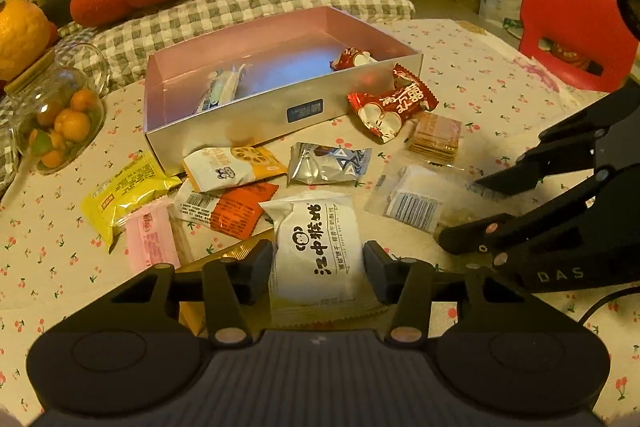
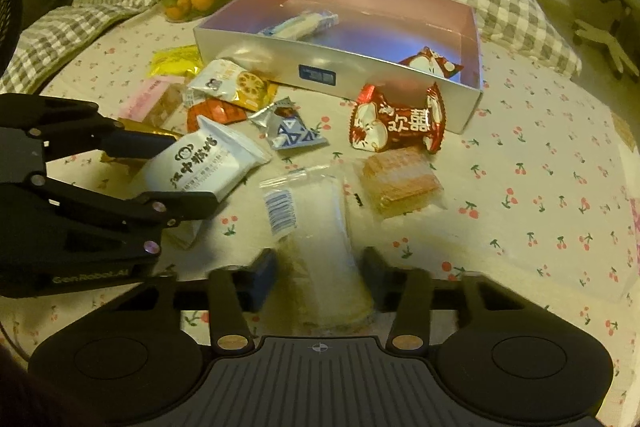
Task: Organize snacks
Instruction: 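Grasp the white biscuit packet with the left tool while the right tool grasps the long clear packet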
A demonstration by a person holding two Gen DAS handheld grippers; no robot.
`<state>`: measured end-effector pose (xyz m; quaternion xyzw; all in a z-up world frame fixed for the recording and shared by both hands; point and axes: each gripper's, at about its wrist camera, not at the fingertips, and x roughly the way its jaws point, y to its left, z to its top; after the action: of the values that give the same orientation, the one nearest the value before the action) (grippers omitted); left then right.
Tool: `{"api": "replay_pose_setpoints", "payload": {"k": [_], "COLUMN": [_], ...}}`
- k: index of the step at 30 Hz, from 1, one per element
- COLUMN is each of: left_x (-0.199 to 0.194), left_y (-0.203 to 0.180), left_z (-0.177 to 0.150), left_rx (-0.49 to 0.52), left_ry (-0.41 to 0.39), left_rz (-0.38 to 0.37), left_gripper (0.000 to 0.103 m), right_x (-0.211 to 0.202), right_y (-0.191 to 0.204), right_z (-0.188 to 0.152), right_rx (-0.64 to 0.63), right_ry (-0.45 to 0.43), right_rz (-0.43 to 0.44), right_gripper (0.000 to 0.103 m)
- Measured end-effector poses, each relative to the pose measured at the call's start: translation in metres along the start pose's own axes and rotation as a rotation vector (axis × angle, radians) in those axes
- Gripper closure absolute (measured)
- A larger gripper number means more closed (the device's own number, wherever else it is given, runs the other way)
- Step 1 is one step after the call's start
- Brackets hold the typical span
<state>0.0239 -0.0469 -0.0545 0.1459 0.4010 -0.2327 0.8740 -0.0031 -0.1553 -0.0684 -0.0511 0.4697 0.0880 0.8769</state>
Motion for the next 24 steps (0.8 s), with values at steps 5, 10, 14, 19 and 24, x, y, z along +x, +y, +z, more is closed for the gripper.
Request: {"api": "replay_pose_setpoints", "payload": {"k": [5, 10, 14, 19, 24], "left_x": [-0.004, -0.008, -0.013, -0.02, -0.027], "left_y": [0.005, 0.011, 0.016, 0.022, 0.031], "left_z": [0.002, 0.005, 0.008, 0.012, 0.019], "left_rx": [-0.042, -0.084, -0.124, -0.163, -0.21], "left_ry": [0.016, 0.031, 0.036, 0.028, 0.014], "left_rz": [-0.034, -0.064, -0.092, -0.12, -0.138], "left_gripper": [0.061, 0.062, 0.062, 0.062, 0.062], "right_x": [-0.001, -0.009, -0.015, -0.026, -0.04], "right_y": [0.004, 0.005, 0.0, -0.01, -0.02], "right_z": [0.003, 0.005, 0.008, 0.012, 0.018], "right_rx": [0.042, 0.078, 0.137, 0.22, 0.284], "right_ry": [0.021, 0.021, 0.027, 0.017, -0.009], "right_rz": [-0.007, 0.007, 0.022, 0.049, 0.081], "right_gripper": [0.074, 0.075, 0.075, 0.075, 0.075]}}
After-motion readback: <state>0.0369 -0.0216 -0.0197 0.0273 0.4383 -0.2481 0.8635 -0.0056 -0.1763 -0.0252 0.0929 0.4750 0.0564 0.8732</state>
